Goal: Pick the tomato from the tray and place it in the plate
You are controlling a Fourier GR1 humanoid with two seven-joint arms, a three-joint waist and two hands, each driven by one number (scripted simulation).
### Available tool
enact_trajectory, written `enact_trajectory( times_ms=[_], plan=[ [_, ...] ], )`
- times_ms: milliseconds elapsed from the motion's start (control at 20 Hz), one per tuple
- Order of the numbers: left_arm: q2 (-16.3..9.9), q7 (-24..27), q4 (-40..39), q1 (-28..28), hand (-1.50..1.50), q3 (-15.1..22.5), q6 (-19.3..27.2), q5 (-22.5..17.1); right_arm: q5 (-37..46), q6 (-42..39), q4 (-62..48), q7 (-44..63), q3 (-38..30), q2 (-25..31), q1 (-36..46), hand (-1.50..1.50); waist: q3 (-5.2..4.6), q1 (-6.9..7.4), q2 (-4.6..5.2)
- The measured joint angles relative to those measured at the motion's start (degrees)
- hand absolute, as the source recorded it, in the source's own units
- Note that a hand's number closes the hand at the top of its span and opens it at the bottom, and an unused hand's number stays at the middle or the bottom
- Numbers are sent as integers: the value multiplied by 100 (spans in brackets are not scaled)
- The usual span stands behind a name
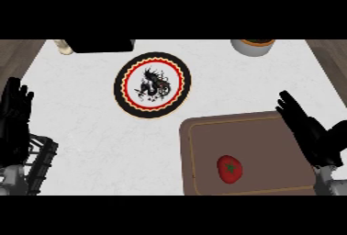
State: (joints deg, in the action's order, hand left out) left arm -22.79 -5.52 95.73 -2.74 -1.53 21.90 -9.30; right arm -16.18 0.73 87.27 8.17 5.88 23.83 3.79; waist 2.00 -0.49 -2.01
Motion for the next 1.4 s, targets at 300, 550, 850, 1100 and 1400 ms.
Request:
enact_trajectory(
  times_ms=[300, 550, 850, 1100, 1400],
  plan=[
    [-245, 23, 148, -492, 0, 374, -592, 27, 283, -692, 775, -466, 1421, -746, 628, 150, -152, 194, 144],
    [-245, -6, 135, -673, 0, 698, -960, -24, 2384, -374, 1001, -361, 2419, -258, 1135, -150, -244, 70, 78],
    [-365, -23, -69, -975, 0, 601, -1374, -258, 3304, 1167, 625, -1437, 3491, -1405, -93, -150, -202, -25, 177],
    [-296, 58, -307, -1101, 0, 506, -1609, -277, 3438, 1695, 726, -2251, 3537, -1592, -558, -150, -199, -3, 193],
    [-233, 43, -452, -1227, 0, 433, -1723, -227, 4378, 1503, 1748, -1009, 3444, -1054, -418, -150, -209, -19, 177]
  ],
)
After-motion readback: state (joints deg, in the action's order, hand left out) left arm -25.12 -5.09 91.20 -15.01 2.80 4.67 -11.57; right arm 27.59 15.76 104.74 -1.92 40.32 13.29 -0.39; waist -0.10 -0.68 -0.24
